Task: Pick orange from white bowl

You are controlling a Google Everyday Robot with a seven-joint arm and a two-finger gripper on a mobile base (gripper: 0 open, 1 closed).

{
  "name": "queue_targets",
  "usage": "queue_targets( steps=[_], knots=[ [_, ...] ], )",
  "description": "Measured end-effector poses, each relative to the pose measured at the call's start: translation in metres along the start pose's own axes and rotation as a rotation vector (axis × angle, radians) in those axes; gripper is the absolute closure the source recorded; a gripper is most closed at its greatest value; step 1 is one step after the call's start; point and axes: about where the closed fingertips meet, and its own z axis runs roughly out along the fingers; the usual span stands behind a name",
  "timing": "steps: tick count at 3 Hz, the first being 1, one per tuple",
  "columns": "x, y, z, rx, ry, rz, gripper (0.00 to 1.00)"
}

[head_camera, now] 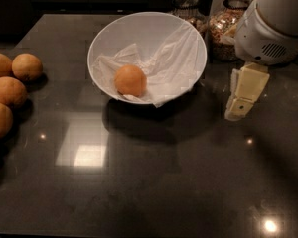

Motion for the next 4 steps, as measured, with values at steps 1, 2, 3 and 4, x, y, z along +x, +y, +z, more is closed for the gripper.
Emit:
queue_targets(
  steps=[1, 2, 3, 4],
  knots=[
    [-0.025, -0.020, 0.025, -0.033, -0.065, -0.031, 0.00],
    [-0.048, -0.036, 0.048, -0.079, -0.129, -0.062, 0.00],
    [-0.048, -0.036, 0.048, -0.078, -0.129, -0.062, 0.00],
    [-0.063, -0.037, 0.055, -0.062, -0.179, -0.077, 0.00]
  ],
)
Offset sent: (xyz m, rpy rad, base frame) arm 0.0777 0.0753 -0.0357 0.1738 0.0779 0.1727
